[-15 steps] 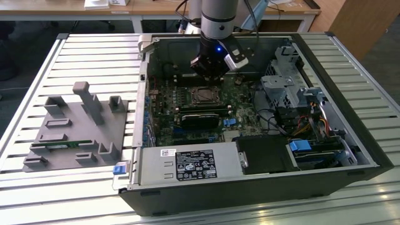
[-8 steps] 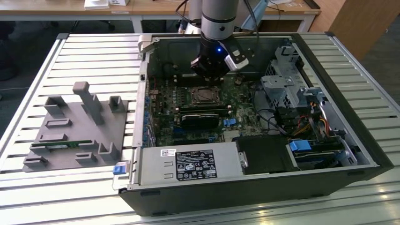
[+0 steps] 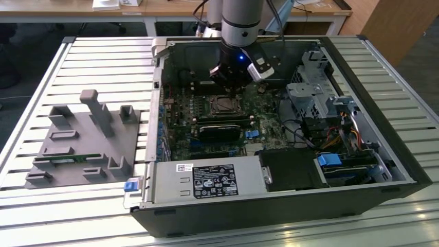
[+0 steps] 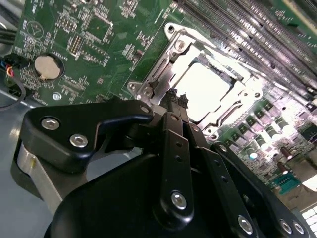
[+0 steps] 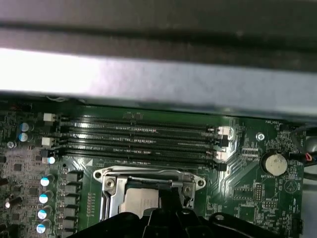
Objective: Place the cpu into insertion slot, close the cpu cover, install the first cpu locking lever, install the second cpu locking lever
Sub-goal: 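Install the second cpu locking lever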
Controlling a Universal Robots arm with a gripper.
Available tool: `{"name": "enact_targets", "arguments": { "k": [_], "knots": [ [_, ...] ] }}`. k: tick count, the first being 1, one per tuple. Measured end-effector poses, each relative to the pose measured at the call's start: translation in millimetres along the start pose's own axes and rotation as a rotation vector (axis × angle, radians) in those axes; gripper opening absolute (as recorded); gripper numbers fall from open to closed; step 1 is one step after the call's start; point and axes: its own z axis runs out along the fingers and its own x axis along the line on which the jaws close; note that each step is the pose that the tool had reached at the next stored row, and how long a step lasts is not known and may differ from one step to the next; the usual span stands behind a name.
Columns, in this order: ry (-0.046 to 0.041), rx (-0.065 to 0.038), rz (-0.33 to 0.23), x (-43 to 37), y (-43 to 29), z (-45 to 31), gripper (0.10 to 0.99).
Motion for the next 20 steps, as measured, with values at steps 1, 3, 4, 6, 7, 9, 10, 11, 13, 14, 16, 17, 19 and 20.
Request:
{"name": "enact_targets", "arguments": {
  "k": [1,3,4,6,7,9,10,11,13,14,16,17,19,20],
  "knots": [
    [0.0,0.0,0.0,0.1,-1.6,0.0,0.106],
    [0.0,0.0,0.0,0.2,-4.2,0.0,0.106],
    [0.0,0.0,0.0,0.3,-5.3,-0.1,0.106],
    [-0.0001,0.0,0.0,0.4,-7.0,-0.1,0.106],
    [-0.0001,0.0,0.0,0.4,-7.4,-0.1,0.106],
    [-0.0002,0.0,0.0,0.4,-7.8,0.0,0.106],
    [-0.0001,0.0,0.0,0.4,-7.8,0.0,0.106],
    [0.0,0.0,0.0,0.4,-7.8,-0.1,0.106],
    [0.0,0.0,0.0,0.4,-8.0,-0.1,0.106],
    [0.0001,0.0,0.0,0.5,-8.0,-0.6,0.106],
    [-0.0001,0.0,0.0,0.4,-7.9,-2.7,0.106],
    [0.0,0.0,0.0,0.4,-7.9,-4.2,0.106],
    [-0.0001,0.0,0.0,0.3,-7.8,-7.6,0.106],
    [-0.0001,0.0,0.0,0.3,-7.7,-9.2,0.106]
  ]
}}
